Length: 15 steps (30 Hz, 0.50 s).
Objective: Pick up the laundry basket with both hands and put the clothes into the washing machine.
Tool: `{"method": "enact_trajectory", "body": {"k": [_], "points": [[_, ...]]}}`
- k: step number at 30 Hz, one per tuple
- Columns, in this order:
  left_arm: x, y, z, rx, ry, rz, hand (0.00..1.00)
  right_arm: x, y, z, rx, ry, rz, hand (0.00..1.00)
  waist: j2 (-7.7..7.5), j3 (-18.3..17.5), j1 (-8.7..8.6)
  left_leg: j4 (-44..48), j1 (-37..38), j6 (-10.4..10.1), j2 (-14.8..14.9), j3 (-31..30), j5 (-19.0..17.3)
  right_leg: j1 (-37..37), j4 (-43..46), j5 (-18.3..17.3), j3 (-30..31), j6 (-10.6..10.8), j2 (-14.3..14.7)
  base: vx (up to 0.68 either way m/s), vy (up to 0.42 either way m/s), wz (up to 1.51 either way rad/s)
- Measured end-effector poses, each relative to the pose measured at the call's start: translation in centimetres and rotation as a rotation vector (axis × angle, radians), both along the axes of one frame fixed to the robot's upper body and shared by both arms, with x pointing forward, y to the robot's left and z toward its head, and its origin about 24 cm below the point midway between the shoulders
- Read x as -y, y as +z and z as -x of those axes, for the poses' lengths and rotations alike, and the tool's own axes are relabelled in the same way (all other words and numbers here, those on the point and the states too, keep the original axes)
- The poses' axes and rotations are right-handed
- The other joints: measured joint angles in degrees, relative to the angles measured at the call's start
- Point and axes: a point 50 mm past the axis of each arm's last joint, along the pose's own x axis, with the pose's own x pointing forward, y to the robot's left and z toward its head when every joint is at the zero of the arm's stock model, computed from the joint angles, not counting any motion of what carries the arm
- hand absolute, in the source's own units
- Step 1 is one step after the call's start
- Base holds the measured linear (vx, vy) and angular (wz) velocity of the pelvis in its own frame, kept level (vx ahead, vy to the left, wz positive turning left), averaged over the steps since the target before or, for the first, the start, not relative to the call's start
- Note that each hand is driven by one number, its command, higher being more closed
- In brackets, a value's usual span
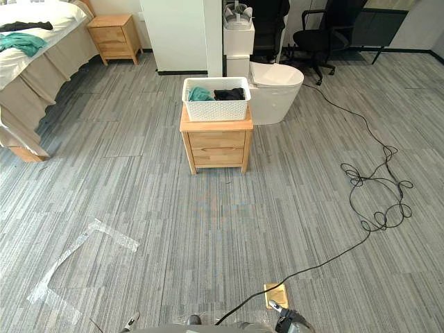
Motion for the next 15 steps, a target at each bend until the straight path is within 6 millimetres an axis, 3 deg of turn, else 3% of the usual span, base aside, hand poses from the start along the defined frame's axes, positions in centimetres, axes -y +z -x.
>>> {"method": "enact_trajectory", "body": {"k": [15], "points": [[-0.33, 0.07, -0.19, 0.002, -0.008, -0.008, 0.00, 0.04, 0.11, -0.44, 0.009, 0.007, 0.003, 0.00, -0.01, 0.33, 0.10, -0.01, -1.89, 0.02, 0.01, 0.54, 0.01, -2.15, -0.37, 0.51, 0.48, -0.40, 0.13, 0.00, -0.004, -0.02]]}}
